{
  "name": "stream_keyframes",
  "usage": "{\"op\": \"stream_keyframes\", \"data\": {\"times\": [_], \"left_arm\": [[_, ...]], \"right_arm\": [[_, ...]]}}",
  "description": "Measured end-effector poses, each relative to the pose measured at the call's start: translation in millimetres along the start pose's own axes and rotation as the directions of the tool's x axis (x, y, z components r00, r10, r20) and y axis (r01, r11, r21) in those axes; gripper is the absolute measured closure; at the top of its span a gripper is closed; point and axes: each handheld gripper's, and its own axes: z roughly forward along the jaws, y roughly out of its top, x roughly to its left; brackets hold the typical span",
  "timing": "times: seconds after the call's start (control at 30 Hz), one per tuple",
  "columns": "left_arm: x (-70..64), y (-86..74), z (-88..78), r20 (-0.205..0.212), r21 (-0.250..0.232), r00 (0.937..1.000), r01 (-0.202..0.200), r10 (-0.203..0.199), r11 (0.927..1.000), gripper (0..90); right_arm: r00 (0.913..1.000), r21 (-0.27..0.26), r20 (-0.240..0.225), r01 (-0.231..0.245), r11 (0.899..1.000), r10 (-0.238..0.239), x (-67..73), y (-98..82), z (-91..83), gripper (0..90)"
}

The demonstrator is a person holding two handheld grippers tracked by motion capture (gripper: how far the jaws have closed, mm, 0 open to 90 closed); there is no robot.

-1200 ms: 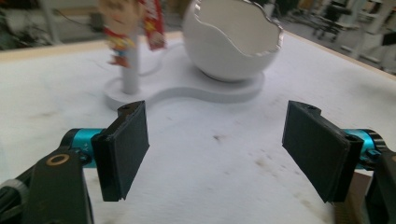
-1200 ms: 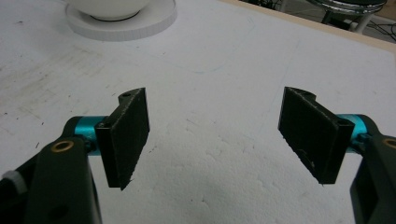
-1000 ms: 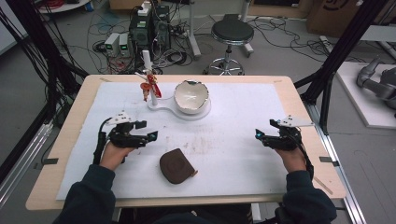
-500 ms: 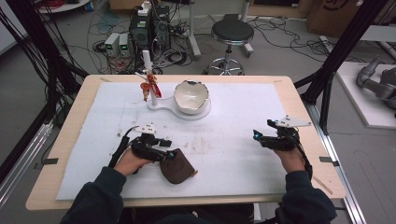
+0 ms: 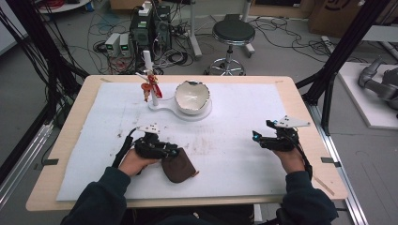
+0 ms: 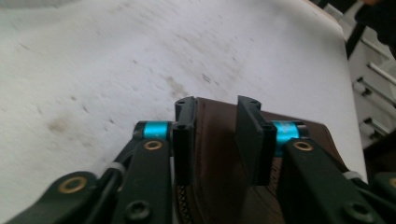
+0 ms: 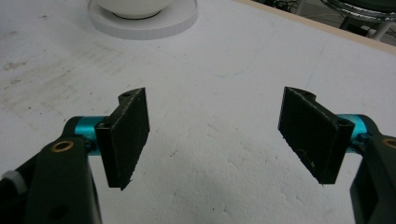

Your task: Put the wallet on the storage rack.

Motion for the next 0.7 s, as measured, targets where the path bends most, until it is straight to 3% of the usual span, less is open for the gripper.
{"op": "stream_keyframes", "data": {"times": [0.1, 0.2, 0.33, 0.47, 0.7], "left_arm": [[-0.7, 3.6, -0.8, -0.014, -0.034, 0.9999, -0.008, 0.008, 0.9994, 76.5], [0.5, 8.6, -3.3, 0.003, -0.078, 1.0, 0.005, -0.004, 0.997, 80.7], [1.5, 12.3, -6.7, -0.001, -0.111, 0.9999, 0.011, -0.011, 0.9937, 82.1], [1.9, 20.2, -14.0, -0.039, -0.187, 0.9992, -0.013, 0.006, 0.9823, 83.4], [-5.9, 33.5, -11.4, -0.075, -0.245, 0.9951, -0.08, 0.064, 0.9662, 85.2]], "right_arm": [[1.0, 0.005, -0.005, 0.007, 1.0, -0.006, 1.5, 0.9, 1.3, 25.1], [0.9999, 0.002, -0.015, -0.001, 1.0, 0.001, 3.1, 1.9, 3.5, 25.1], [0.9998, -0.001, -0.021, 0.006, 1.0, -0.006, 4.5, 3.3, 4.8, 25.1], [0.9993, -0.011, -0.038, -0.001, 1.0, 0.0, 6.7, 5.8, 6.0, 25.1], [0.9932, -0.015, -0.115, 0.018, 1.0, -0.019, 19.3, 13.1, 15.3, 25.1]]}}
